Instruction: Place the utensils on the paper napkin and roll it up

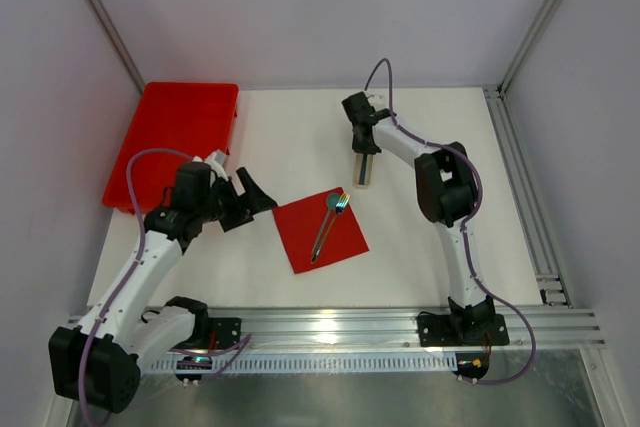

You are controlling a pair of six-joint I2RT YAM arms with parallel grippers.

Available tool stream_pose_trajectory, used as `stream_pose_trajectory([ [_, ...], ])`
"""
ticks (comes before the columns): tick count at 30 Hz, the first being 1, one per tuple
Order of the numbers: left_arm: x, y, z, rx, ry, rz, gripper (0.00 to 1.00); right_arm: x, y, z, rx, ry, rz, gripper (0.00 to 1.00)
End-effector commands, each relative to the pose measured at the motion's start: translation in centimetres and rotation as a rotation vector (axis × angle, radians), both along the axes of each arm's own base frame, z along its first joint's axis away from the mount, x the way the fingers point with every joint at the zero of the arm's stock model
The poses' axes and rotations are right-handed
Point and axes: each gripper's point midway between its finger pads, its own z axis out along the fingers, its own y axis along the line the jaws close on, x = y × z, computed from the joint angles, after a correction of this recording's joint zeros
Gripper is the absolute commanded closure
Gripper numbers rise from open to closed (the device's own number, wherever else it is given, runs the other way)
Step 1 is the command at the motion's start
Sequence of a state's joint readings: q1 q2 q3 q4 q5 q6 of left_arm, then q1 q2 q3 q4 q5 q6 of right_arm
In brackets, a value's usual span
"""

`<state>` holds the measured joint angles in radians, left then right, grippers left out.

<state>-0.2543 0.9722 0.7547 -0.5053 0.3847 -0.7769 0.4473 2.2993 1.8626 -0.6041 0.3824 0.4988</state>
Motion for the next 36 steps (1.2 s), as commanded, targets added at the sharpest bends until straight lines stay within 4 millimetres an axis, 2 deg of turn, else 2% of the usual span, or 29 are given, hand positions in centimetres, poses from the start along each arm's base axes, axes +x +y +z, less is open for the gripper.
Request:
stream_pose_trajectory([
  [1, 0.2, -0.2, 1.3, -0.009, -0.058, -0.015, 0.13, 1.3, -0.2, 5.3, 0.028, -0.113, -0.026, 0.96],
  [6, 0.4, 1.0, 1.3, 0.034, -0.05, 0.054, 0.12, 0.1, -0.1, 7.7, 0.072, -0.156, -0.045, 0.96],
  [8, 0.5, 1.6, 1.1, 0.061, -0.038, 0.091, 0.12, -1.1, 0.1, 9.1, 0.103, -0.182, -0.057, 0.97],
  [9, 0.5, 1.8, 1.1, 0.063, -0.034, 0.107, 0.12, -2.1, 0.0, 8.6, 0.106, -0.17, -0.063, 0.96],
  [10, 0.4, 2.0, 1.2, 0.064, -0.035, 0.117, 0.12, -2.6, 0.1, 10.6, 0.135, -0.208, -0.068, 0.96],
  [11, 0.2, 2.1, 1.1, 0.065, -0.026, 0.124, 0.12, -3.2, 1.0, 11.4, 0.165, -0.232, -0.066, 0.96],
  [12, 0.2, 2.2, 1.1, 0.065, -0.025, 0.136, 0.12, -4.1, 1.1, 11.1, 0.161, -0.23, -0.067, 0.96],
  [13, 0.0, 2.3, 1.2, 0.065, -0.027, 0.142, 0.12, -4.9, 1.4, 12.8, 0.184, -0.259, -0.066, 0.96],
  [14, 0.0, 2.5, 1.3, 0.069, -0.029, 0.15, 0.12, -5.9, 2.7, 13.2, 0.206, -0.263, -0.051, 0.96],
  [16, -0.3, 3.0, 1.3, 0.08, -0.028, 0.172, 0.12, -7.8, 4.2, 13.2, 0.234, -0.249, -0.027, 0.97],
  [17, -0.4, 3.1, 1.4, 0.082, -0.029, 0.178, 0.12, -9.3, 6.1, 14.0, 0.272, -0.258, -0.002, 0.96],
  [20, -0.7, 3.4, 1.5, 0.079, -0.03, 0.204, 0.12, -11.9, 8.5, 13.6, 0.311, -0.243, 0.008, 0.96],
  [21, -0.9, 3.5, 1.6, 0.077, -0.03, 0.208, 0.12, -13.4, 10.2, 12.8, 0.341, -0.223, 0.013, 0.96],
  [25, -1.4, 3.8, 2.0, 0.061, -0.028, 0.245, 0.12, -16.2, 13.7, 10.5, 0.384, -0.165, -0.007, 0.96],
  [27, -1.7, 3.9, 2.5, 0.052, -0.04, 0.248, 0.12, -17.3, 14.3, 9.1, 0.379, -0.143, -0.051, 0.96],
  [31, -2.2, 3.9, 2.5, 0.047, -0.039, 0.243, 0.12, -18.7, 15.2, 7.7, 0.405, -0.124, -0.096, 0.96],
  [36, -2.7, 3.5, 2.0, 0.029, -0.021, 0.226, 0.12, -19.0, 14.8, 6.2, 0.374, -0.113, -0.142, 0.96],
])
